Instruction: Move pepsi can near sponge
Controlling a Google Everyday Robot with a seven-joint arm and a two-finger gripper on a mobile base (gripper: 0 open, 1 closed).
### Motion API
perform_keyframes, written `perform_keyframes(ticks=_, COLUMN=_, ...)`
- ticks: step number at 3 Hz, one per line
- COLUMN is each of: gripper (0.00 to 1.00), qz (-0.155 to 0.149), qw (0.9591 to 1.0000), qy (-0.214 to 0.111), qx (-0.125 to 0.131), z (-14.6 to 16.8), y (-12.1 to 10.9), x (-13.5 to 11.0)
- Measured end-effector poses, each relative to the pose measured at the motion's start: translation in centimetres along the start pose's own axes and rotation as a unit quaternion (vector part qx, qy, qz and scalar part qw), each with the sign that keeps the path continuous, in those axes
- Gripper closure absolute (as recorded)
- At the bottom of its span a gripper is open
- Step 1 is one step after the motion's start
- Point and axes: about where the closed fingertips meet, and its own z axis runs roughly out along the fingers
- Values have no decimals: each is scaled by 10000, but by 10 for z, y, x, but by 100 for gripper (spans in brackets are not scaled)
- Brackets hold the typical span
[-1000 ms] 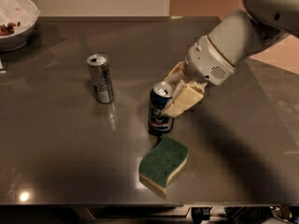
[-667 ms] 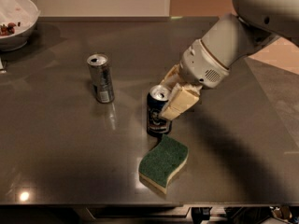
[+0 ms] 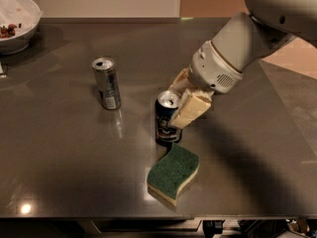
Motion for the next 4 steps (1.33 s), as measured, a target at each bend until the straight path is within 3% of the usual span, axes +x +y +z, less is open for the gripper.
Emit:
perform_keyframes(ticks=2, gripper=13, qz=-27, qw=10000, qy=8, qx=10, z=1, y=1, x=-3)
perform_keyframes(ticks=3, gripper=0, qz=-42, qw=10000, qy=11, qx=15, z=1, y=1, x=-5)
perform_keyframes(ticks=4, gripper=0, qz=-43, qw=10000, qy=12, qx=15, z=1, y=1, x=-5)
